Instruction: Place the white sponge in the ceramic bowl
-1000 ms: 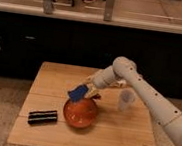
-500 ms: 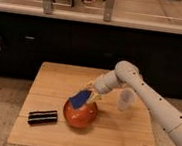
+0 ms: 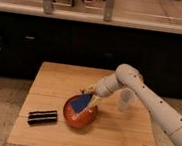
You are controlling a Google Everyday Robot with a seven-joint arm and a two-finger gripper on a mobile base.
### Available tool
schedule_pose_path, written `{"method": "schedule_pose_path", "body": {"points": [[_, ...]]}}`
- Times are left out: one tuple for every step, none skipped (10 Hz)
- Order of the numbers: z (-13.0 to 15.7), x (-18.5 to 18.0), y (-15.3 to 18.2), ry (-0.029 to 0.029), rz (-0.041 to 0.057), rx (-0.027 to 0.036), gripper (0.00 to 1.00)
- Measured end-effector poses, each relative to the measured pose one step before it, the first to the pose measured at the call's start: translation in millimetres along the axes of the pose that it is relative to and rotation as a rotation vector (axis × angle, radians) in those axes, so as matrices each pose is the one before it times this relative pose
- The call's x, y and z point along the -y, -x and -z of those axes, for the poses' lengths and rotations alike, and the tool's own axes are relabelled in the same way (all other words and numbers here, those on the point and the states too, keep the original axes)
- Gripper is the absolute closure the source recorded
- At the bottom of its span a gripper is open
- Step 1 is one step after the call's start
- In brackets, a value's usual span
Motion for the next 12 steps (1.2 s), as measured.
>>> {"method": "schedule_pose_path", "body": {"points": [[-3.34, 1.76, -4.45, 0.00334, -0.00905, -0.00596, 1.0], [-3.38, 0.95, -2.96, 0.00258, -0.00505, -0.0036, 1.0], [-5.9, 1.63, -3.65, 0.00512, -0.00684, -0.00629, 1.0], [-3.65, 0.72, -5.03, 0.0013, -0.00852, -0.00609, 1.0], [-3.36, 0.26, -4.89, 0.00146, -0.00806, -0.00444, 1.0], [-3.42, 0.44, -4.18, 0.00116, -0.00672, -0.00429, 1.0], [-3.21, -0.32, -3.45, -0.00165, -0.00271, -0.00629, 1.0], [-2.17, -0.8, -1.69, -0.004, 0.00306, -0.00754, 1.0], [-1.88, -0.59, -2.7, -0.01213, 0.00725, -0.01499, 1.0], [-2.97, 0.37, -1.69, -0.01953, 0.015, -0.02258, 1.0], [-3.24, -0.38, -1.09, -0.01245, 0.01264, -0.01754, 1.0], [-2.85, -0.73, -0.68, -0.00674, 0.00955, -0.01176, 1.0]]}}
